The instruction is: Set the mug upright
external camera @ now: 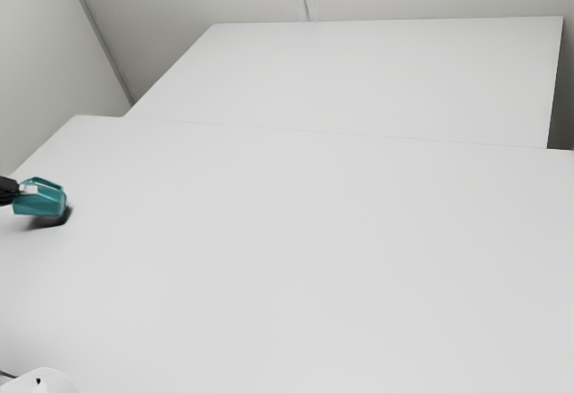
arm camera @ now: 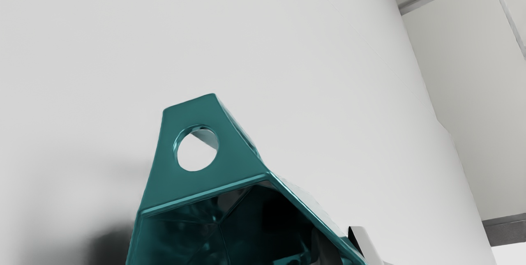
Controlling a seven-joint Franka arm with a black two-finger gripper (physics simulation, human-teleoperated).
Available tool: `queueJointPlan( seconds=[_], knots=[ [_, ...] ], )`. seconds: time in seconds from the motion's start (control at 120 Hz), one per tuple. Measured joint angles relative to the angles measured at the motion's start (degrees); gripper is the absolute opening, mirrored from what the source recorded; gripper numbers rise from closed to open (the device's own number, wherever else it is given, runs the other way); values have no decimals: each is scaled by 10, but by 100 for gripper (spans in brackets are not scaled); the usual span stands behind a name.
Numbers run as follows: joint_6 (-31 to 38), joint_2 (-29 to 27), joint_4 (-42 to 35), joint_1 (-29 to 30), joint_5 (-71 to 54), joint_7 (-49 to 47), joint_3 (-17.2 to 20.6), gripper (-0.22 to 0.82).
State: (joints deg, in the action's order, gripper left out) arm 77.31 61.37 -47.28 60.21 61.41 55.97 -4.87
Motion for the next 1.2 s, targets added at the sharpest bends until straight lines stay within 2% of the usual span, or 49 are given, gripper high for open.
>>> queueJointPlan(
  seconds=[0.267,0.458,0.567,0.683,0.792,0.875,1.2],
  knots=[
    [-20,-25,-21,1,14,-10,5,-18],
    [-19,-135,-81,-12,-83,-17,40,-18],
    [-4,-178,-92,-60,-171,-20,49,-18],
    [35,-274,-191,-116,-258,-22,51,-18],
    [72,-323,-244,-168,-324,-26,52,-18],
    [114,-371,-314,-217,-359,-29,52,-18],
    [274,-485,-480,-339,-465,-89,53,-18]
  ],
)
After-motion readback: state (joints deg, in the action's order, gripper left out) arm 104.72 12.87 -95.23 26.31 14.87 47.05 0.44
